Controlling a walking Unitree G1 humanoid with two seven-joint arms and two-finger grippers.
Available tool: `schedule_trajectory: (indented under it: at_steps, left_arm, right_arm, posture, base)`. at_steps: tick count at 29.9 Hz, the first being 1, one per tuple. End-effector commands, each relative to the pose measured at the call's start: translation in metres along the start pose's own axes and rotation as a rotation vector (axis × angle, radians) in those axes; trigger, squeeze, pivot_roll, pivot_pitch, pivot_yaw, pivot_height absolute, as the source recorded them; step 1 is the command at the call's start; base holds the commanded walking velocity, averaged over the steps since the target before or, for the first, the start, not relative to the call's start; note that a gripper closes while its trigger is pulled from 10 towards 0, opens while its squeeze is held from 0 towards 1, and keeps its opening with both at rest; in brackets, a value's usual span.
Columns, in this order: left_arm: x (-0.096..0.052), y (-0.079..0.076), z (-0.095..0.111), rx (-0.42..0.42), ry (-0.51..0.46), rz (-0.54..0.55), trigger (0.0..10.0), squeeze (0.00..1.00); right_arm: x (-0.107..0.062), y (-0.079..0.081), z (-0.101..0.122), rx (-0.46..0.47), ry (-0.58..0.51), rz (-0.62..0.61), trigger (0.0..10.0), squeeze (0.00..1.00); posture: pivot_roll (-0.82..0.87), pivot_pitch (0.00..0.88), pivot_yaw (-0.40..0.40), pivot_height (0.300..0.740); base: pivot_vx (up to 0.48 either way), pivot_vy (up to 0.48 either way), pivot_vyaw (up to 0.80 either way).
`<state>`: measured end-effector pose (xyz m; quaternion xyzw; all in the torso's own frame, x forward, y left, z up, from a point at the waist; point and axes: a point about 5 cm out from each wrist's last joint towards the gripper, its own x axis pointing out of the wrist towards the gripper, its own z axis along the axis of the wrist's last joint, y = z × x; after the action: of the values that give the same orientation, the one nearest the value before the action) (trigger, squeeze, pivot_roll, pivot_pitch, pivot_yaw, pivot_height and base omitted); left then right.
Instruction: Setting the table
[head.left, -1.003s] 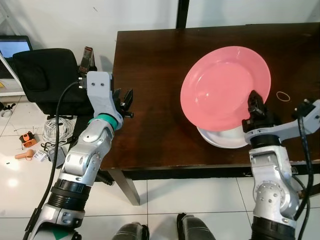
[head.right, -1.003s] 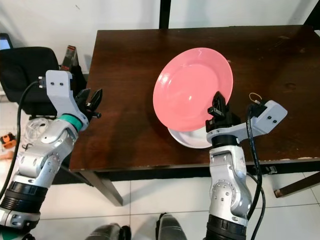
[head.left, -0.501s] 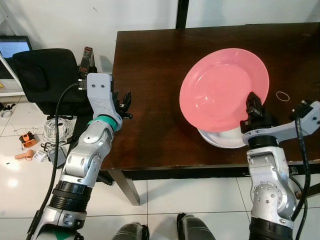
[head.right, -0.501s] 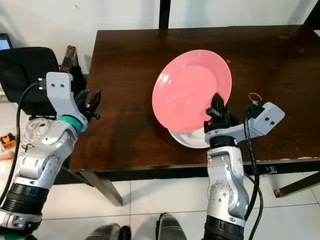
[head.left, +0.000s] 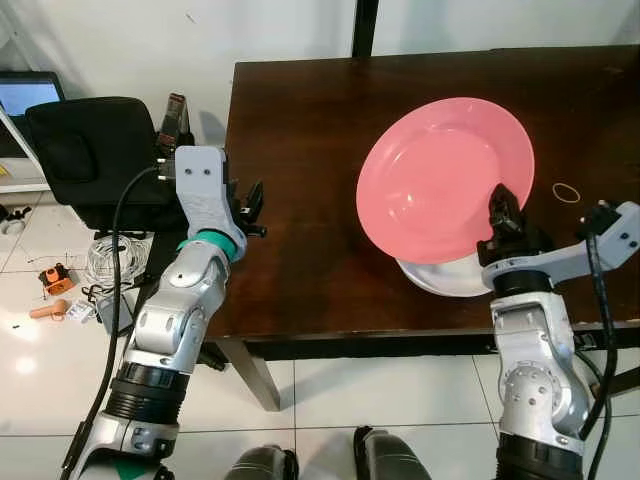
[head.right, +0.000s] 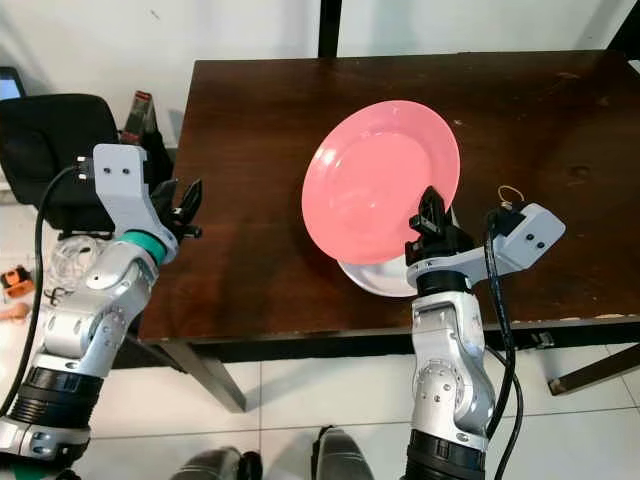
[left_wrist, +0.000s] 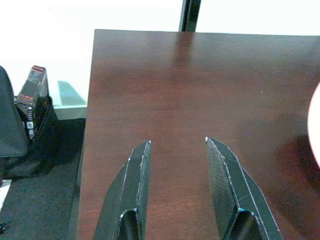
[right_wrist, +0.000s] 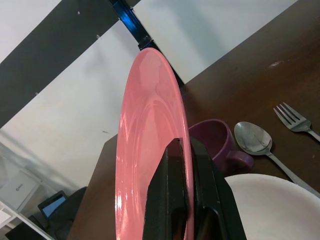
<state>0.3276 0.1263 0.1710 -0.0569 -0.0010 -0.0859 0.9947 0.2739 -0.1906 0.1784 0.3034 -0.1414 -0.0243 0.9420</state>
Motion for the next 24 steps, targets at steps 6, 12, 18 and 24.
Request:
schedule_trajectory:
  at_steps: [6, 12, 18, 24]
  left_arm:
    - [-0.0001, 0.0011, -0.0041, 0.01, 0.009, -0.006, 10.0, 0.0]
    - [0.0006, 0.0015, -0.0053, 0.004, 0.012, 0.001, 10.0, 0.0]
    - [0.0012, 0.002, -0.006, 0.009, 0.015, 0.002, 10.0, 0.0]
    - [0.0004, 0.0022, -0.0065, 0.013, 0.015, -0.001, 10.0, 0.0]
  right_arm:
    - [0.0021, 0.0023, -0.0021, 0.015, -0.001, 0.003, 10.0, 0.0]
    - [0.003, 0.0023, -0.0029, 0.014, 0.003, 0.006, 10.0, 0.0]
    - [0.0041, 0.0028, -0.0039, 0.012, 0.006, 0.011, 10.0, 0.0]
    - [0.0049, 0.0045, -0.0054, 0.014, 0.011, 0.019, 10.0, 0.0]
  posture:
    - [-0.03, 0.0, 0.074, 0.74]
    - [-0.03, 0.0, 0.073, 0.74]
    - [-0.03, 0.0, 0.072, 0.74]
    - [-0.03, 0.0, 0.072, 0.74]
  base:
    - [0.0, 0.0, 0.0]
    - [0.0, 0.0, 0.0]
    - [0.0, 0.0, 0.0]
    - [-0.293, 0.0, 0.0]
